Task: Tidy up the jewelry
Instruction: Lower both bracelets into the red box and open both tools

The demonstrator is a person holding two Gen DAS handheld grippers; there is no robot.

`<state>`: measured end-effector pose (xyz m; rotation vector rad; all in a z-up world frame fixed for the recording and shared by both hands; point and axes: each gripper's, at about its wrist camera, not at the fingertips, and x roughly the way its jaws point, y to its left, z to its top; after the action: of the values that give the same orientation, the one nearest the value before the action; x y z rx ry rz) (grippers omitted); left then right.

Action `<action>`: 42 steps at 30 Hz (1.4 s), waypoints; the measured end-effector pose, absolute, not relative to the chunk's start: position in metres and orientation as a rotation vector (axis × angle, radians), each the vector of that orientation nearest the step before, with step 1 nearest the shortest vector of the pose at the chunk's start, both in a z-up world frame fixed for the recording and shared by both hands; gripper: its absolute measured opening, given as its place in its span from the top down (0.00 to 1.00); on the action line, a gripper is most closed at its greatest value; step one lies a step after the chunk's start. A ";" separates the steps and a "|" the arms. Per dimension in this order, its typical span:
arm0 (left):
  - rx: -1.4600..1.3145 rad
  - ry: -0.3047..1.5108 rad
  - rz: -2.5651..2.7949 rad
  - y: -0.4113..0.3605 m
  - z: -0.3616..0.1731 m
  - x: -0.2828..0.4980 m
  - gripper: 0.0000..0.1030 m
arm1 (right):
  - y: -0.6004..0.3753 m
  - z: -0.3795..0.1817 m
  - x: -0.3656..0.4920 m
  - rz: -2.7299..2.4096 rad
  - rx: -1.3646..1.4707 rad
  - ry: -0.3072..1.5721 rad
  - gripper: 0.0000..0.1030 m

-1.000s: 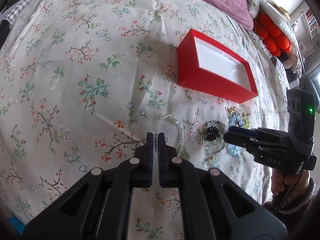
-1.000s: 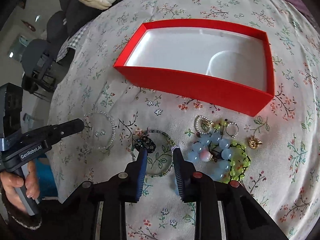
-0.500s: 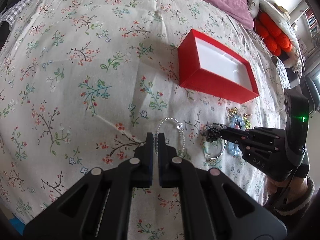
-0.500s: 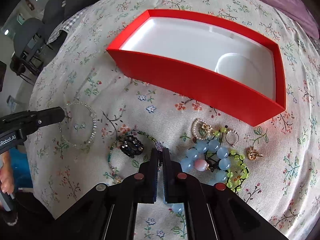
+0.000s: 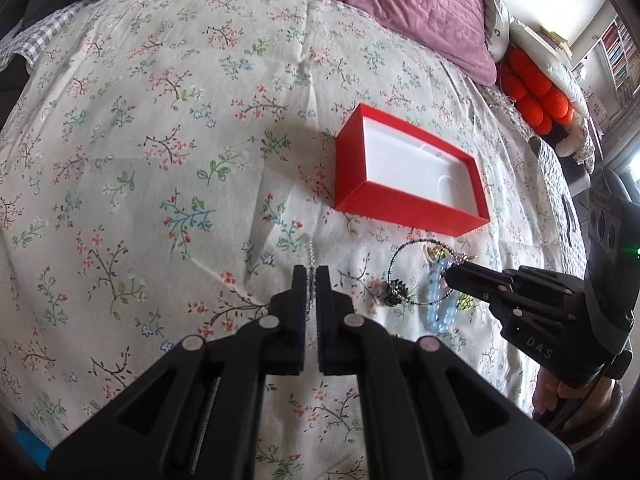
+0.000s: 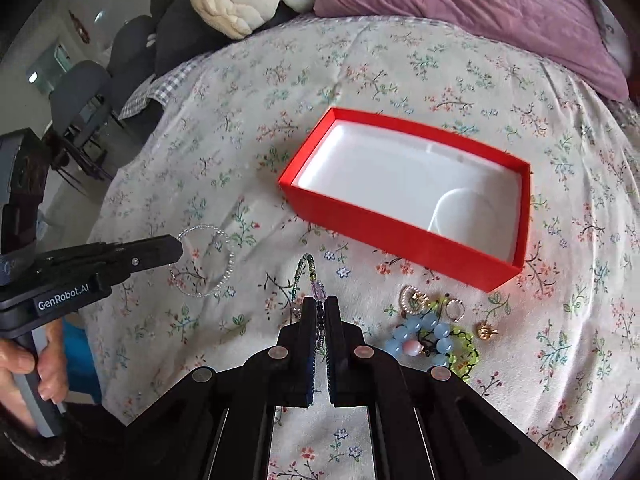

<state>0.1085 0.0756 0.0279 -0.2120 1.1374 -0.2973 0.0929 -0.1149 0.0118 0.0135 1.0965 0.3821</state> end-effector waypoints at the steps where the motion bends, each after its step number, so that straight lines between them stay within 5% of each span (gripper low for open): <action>1: -0.217 1.130 -0.297 0.075 0.030 0.109 0.95 | -0.117 0.015 0.092 0.380 0.023 1.089 0.96; 18: -0.353 0.933 -0.469 0.011 0.072 0.134 0.95 | -0.171 0.061 0.123 0.274 0.232 0.923 0.96; 39: -0.222 0.966 -0.285 -0.015 0.018 0.178 0.95 | -0.206 0.011 0.159 0.131 0.280 0.968 0.95; 41: -0.209 0.970 -0.287 -0.018 0.020 0.177 0.93 | -0.206 0.014 0.158 0.138 0.286 0.959 0.90; 42: -0.198 0.969 -0.287 -0.019 0.023 0.175 0.83 | -0.207 0.016 0.159 0.140 0.291 0.963 0.86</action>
<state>0.1755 -0.0187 0.0232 -0.1975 0.9694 -0.2868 0.1588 -0.2069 0.0159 0.2908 0.9632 0.1399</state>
